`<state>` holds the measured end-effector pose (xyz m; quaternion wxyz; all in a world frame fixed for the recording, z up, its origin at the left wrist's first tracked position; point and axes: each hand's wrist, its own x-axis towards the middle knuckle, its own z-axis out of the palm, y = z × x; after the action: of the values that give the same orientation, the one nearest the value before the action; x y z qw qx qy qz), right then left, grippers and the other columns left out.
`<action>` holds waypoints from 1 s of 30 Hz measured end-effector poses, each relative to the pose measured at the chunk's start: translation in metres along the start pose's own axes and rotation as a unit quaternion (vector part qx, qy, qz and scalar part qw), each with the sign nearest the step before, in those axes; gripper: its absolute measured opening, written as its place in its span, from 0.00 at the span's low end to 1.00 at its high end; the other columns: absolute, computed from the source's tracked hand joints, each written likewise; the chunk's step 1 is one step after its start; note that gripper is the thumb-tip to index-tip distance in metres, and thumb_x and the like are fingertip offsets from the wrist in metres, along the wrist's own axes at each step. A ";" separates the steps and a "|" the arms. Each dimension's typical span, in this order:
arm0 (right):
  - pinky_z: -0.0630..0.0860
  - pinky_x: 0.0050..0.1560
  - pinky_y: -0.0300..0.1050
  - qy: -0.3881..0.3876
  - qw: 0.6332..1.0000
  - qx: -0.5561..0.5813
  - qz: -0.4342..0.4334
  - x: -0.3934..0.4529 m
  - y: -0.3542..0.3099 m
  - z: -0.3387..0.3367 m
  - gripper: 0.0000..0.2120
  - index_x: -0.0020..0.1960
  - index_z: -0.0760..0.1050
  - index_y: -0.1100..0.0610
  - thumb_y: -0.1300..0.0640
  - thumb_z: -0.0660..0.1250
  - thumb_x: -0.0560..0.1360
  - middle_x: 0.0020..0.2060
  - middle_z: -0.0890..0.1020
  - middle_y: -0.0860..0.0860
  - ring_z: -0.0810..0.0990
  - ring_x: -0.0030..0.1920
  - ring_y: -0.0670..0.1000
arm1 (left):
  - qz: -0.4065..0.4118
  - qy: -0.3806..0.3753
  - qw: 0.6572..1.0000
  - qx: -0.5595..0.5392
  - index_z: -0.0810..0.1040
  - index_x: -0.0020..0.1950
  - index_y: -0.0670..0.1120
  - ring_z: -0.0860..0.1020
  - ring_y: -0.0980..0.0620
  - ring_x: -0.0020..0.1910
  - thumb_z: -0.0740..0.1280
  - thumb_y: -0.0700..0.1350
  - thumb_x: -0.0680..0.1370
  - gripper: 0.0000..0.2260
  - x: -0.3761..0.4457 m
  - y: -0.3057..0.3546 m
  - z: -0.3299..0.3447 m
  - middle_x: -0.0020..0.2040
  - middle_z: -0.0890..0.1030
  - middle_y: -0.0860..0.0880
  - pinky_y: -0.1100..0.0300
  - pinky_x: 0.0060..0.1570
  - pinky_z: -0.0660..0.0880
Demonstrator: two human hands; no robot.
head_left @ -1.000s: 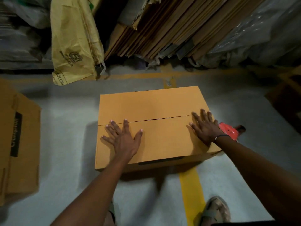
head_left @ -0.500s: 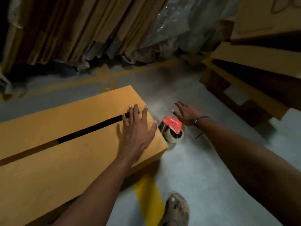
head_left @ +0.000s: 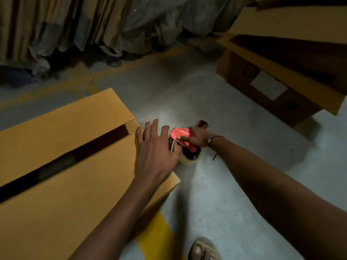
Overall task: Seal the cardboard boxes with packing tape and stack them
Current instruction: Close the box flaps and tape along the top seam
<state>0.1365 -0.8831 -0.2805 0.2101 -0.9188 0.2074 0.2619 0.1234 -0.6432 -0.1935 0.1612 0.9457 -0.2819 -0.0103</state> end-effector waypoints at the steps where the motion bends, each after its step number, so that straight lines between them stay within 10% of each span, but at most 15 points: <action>1: 0.76 0.61 0.51 0.001 0.999 0.033 0.009 0.003 -0.004 0.003 0.49 0.73 0.69 0.55 0.19 0.61 0.67 0.65 0.78 0.55 0.78 0.61 0.58 | -0.001 0.001 1.000 0.001 0.69 0.77 0.51 0.56 0.43 0.82 0.55 0.63 0.80 0.28 0.000 0.001 0.000 0.82 0.63 0.43 0.40 0.81 0.48; 7: 0.76 0.49 0.46 0.065 0.994 0.088 0.032 0.003 -0.019 0.016 0.54 0.64 0.74 0.54 0.19 0.66 0.50 0.56 0.81 0.53 0.79 0.52 0.55 | 0.004 0.013 1.000 0.002 0.75 0.71 0.50 0.63 0.46 0.79 0.58 0.61 0.79 0.25 0.000 -0.001 0.000 0.76 0.69 0.44 0.41 0.81 0.50; 14: 0.75 0.35 0.42 0.164 0.978 0.109 0.063 -0.019 -0.035 -0.004 0.28 0.39 0.81 0.53 0.28 0.71 0.60 0.33 0.83 0.49 0.82 0.38 0.52 | 0.005 0.018 1.000 -0.010 0.76 0.69 0.49 0.66 0.48 0.75 0.60 0.58 0.78 0.23 0.000 0.001 -0.004 0.72 0.73 0.46 0.41 0.80 0.51; 19: 0.80 0.41 0.46 0.204 0.975 0.086 0.015 -0.048 -0.055 -0.030 0.29 0.34 0.84 0.59 0.31 0.70 0.60 0.26 0.83 0.52 0.82 0.32 0.50 | 0.009 -0.010 1.000 0.019 0.73 0.71 0.49 0.67 0.46 0.74 0.57 0.60 0.78 0.26 -0.003 0.006 -0.011 0.70 0.74 0.46 0.40 0.80 0.52; 30: 0.82 0.37 0.46 0.276 0.940 0.147 -0.135 -0.120 -0.089 -0.092 0.20 0.38 0.83 0.52 0.36 0.75 0.60 0.33 0.83 0.45 0.80 0.34 0.43 | -0.101 -0.097 0.986 -0.087 0.49 0.82 0.48 0.64 0.39 0.77 0.74 0.76 0.58 0.63 0.011 0.032 -0.063 0.77 0.67 0.41 0.42 0.79 0.57</action>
<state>0.1231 -0.8221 -0.1165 0.3111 -0.9332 0.1672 -0.0667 0.1233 -0.6555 -0.1235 0.2129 0.9462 -0.1976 -0.1422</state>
